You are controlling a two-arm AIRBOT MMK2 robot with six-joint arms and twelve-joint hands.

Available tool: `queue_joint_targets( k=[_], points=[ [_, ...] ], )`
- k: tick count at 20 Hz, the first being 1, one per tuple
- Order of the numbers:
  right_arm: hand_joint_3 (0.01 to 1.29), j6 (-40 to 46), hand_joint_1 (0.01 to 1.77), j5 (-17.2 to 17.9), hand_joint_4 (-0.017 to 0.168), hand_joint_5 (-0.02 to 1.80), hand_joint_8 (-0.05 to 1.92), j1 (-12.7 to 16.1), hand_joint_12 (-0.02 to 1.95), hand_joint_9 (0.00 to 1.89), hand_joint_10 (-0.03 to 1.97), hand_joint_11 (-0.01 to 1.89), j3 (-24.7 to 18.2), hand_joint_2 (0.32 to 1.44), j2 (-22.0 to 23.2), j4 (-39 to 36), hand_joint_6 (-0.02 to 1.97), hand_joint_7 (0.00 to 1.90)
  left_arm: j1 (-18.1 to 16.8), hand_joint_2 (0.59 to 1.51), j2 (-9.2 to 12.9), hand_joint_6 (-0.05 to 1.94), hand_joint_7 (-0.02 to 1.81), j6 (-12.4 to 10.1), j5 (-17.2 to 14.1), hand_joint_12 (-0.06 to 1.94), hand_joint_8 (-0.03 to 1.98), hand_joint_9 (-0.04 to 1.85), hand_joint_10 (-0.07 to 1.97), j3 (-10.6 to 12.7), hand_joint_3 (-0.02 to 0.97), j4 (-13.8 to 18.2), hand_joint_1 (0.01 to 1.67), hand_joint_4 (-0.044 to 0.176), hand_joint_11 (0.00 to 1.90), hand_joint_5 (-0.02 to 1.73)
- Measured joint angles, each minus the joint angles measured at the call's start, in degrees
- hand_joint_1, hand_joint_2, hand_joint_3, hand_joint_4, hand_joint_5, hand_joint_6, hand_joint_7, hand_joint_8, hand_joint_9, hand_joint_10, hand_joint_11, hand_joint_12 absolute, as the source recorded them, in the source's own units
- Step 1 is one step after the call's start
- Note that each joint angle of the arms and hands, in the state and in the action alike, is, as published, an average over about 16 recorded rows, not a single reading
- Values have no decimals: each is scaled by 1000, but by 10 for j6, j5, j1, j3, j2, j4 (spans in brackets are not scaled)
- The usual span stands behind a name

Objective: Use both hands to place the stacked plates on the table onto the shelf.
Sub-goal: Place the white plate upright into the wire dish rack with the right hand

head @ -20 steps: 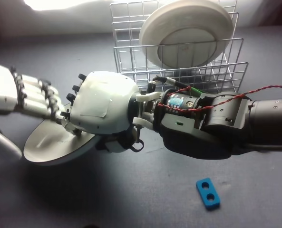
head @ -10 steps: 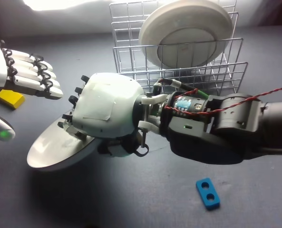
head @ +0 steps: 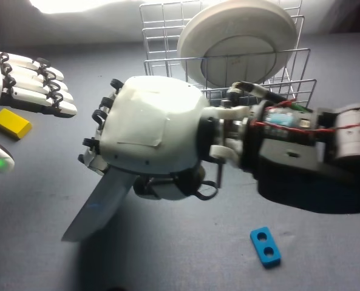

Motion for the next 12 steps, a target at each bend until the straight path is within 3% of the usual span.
queue_joint_targets(
  k=[6,12],
  points=[
    [11,22,1184,-23,10,919,875,36,1271,1195,320,818,-73,1006,80,32,1039,1066,-6,1147,1,6,137,-1,0,126,-3,105,17,-4,10,1,16,3,22,110],
    [11,80,1187,-61,10,922,867,81,1273,1210,311,826,-111,1006,149,80,1028,1069,-12,1147,1,6,134,-2,-1,129,-2,100,17,-9,10,1,16,5,22,110]
  ],
)
